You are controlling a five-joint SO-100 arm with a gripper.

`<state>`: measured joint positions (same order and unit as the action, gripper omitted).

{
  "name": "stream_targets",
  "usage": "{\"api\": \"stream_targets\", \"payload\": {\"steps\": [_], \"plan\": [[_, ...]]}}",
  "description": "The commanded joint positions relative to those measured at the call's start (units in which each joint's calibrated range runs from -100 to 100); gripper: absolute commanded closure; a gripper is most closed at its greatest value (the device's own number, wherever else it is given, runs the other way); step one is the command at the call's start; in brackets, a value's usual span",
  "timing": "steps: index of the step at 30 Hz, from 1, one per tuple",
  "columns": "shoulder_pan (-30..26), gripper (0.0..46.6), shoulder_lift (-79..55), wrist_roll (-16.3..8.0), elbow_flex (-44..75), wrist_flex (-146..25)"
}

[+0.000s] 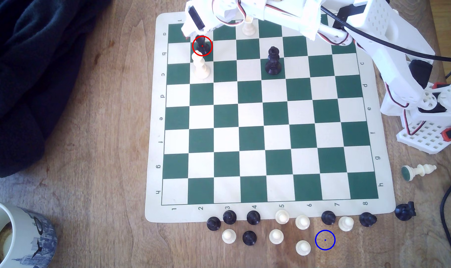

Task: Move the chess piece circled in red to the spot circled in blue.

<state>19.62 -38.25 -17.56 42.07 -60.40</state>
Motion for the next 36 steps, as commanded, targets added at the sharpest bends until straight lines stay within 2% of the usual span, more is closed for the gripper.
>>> {"api": "stream_targets", "payload": {"steps": [1,30,36], "plan": [[0.0,33.5,0.2,0.1,5.3,0.9],[-1.7,35.1,-0.2,0.1,4.5,0.0],[-1.7,37.1,-0.2,0.1,4.3,-0.2]]}}
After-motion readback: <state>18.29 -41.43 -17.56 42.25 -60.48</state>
